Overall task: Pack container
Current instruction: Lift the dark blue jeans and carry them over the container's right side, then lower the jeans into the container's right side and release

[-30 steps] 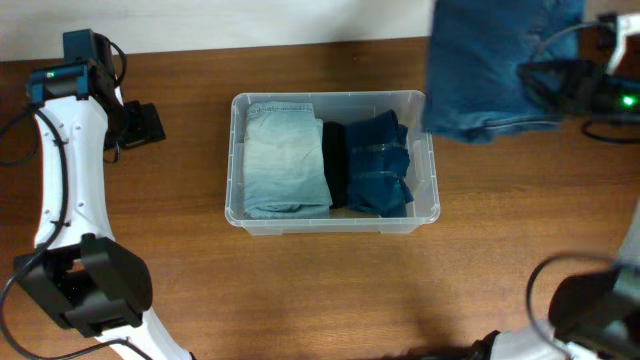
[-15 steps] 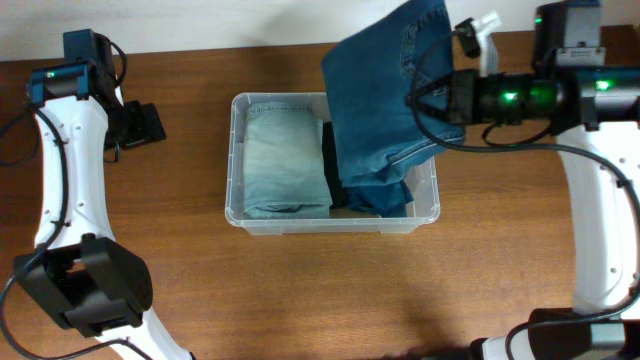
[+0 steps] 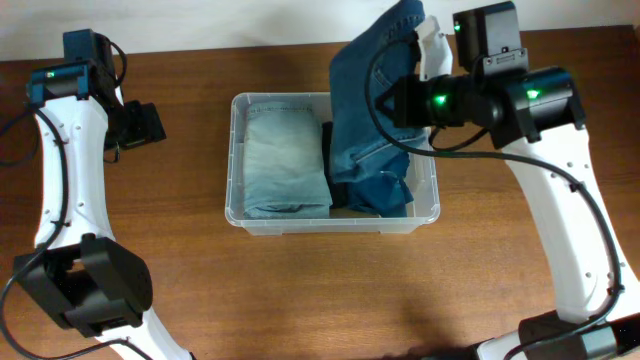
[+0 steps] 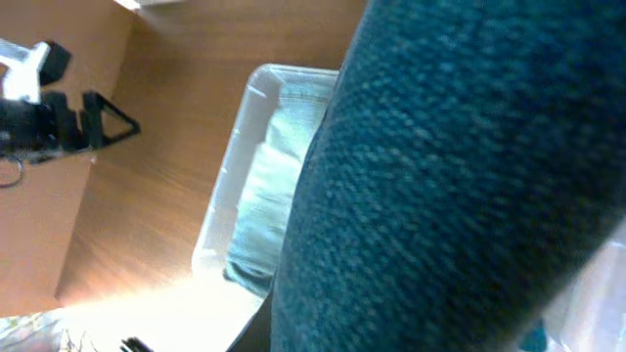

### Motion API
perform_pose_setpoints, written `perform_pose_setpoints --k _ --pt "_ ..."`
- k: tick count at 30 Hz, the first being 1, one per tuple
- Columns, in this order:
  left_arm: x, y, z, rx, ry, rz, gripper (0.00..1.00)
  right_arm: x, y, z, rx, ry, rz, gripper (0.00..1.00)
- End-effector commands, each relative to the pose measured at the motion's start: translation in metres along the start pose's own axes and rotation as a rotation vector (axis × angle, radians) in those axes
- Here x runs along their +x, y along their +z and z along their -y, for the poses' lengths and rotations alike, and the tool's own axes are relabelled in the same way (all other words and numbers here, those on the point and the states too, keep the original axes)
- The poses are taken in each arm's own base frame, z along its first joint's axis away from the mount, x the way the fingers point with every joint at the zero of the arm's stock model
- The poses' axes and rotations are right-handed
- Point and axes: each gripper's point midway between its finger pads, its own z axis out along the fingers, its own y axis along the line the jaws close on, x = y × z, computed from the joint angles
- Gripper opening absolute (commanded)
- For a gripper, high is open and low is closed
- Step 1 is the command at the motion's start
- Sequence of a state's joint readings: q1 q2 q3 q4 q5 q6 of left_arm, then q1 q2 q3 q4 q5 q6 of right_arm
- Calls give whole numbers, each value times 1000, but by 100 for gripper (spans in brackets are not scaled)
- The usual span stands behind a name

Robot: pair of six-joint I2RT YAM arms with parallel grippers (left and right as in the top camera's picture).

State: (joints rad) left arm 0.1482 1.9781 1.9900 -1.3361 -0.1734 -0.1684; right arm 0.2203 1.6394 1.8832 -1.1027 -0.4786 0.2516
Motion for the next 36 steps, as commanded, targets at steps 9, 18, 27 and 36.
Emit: perform_pose_setpoints --k 9,18,27,36 --pt "-4 -13 -2 0 -2 38 99 14 39 -45 -274 -104 3 4" --pt "-4 -13 -2 -1 -2 37 99 41 71 -24 -308 -89 -43 4" --pt "-4 -13 -2 -1 -2 37 99 59 80 30 -150 -37 -85 4" --pt "-4 -13 -2 -1 -2 37 99 78 87 91 147 -12 -118 4"
